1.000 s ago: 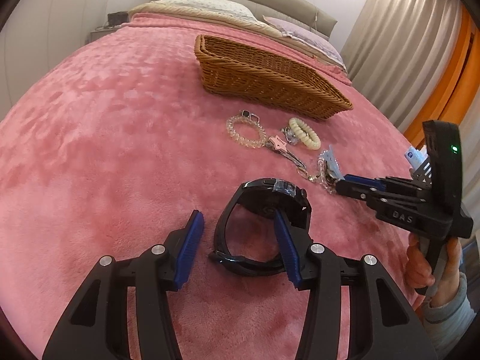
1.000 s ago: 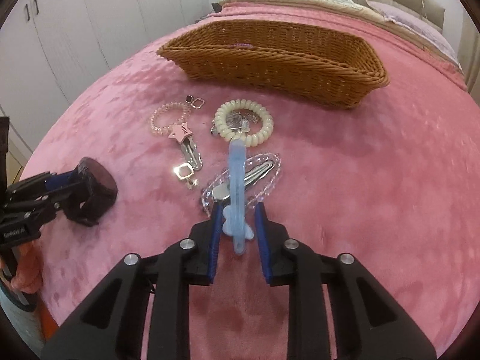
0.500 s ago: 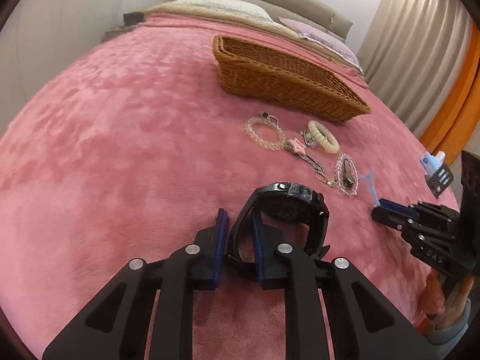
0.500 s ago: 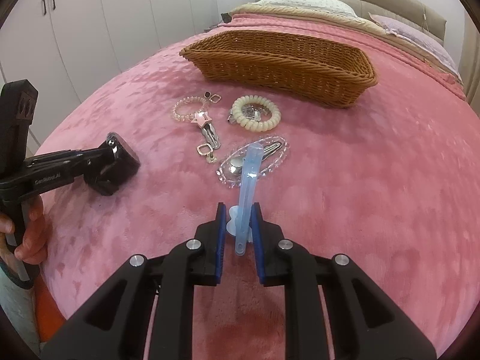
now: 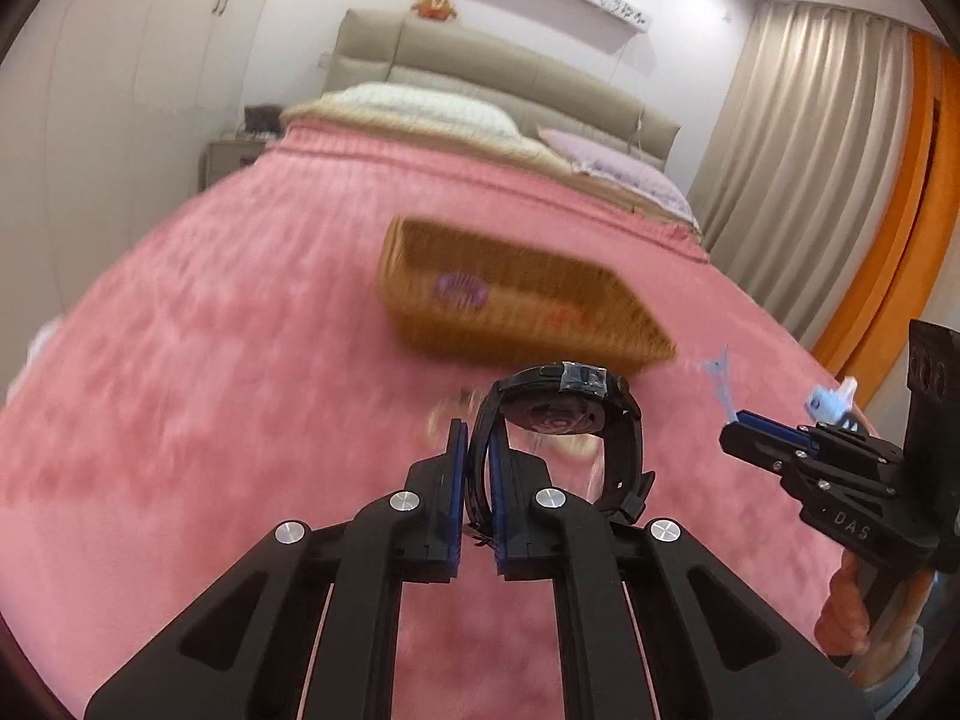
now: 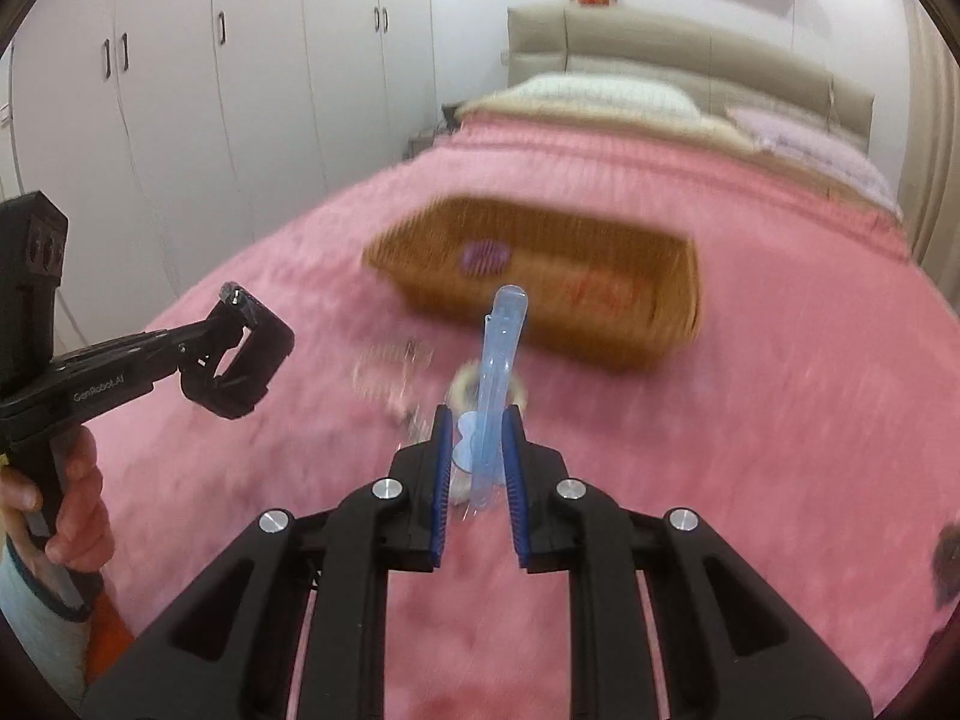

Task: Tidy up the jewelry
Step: 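Carry the watch and blue clip into the basket and open both tools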

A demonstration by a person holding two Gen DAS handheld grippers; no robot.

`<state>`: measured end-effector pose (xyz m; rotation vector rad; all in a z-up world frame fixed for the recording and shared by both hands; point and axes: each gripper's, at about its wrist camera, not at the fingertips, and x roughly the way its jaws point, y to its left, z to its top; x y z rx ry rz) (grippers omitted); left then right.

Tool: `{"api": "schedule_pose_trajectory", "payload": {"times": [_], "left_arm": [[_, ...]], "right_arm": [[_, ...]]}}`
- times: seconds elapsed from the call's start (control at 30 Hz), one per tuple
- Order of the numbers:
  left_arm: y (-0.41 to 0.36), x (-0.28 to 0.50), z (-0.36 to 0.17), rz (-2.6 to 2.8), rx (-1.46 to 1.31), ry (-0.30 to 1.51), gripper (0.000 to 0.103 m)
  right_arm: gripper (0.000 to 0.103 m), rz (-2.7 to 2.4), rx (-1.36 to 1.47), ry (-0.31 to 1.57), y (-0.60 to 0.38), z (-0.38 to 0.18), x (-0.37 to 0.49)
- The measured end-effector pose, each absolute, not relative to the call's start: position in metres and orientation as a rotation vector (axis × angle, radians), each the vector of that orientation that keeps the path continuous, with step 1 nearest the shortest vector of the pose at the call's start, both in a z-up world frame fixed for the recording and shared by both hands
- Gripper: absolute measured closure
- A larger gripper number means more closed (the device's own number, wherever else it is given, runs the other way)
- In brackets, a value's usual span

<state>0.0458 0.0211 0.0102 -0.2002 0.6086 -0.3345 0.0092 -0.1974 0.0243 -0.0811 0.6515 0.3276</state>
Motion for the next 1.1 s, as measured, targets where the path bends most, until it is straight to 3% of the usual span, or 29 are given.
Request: {"api": "schedule_pose_trajectory", "payload": {"times": [0.3, 0.63, 0.9, 1.07, 1.1], "left_arm": [[-0.020, 0.146, 0.055, -0.323, -0.158, 0.555, 0.098], [-0.052, 0.237, 0.009, -0.304, -0.125, 0.671, 0.097], [-0.062, 0.252, -0.016, -0.304, -0.082, 0.734, 0.096], [-0.055, 0.254, -0.020, -0.326, -0.141, 0.774, 0.084], [-0.053, 0.252, -0.018, -0.328, -0.141, 0.770, 0.082]], "right_arm": [[0.088, 0.265, -0.069, 0.611, -0.206, 0.056, 0.111], [0.088, 0.253, 0.008, 0.764, -0.219, 0.010, 0.204], [0.088, 0.229, 0.020, 0.860, -0.222, -0.023, 0.223], [0.086, 0.226, 0.052, 0.898, -0.225, -0.026, 0.224], [0.081, 0.225, 0.054, 0.894, -0.226, -0.024, 0.222]]}}
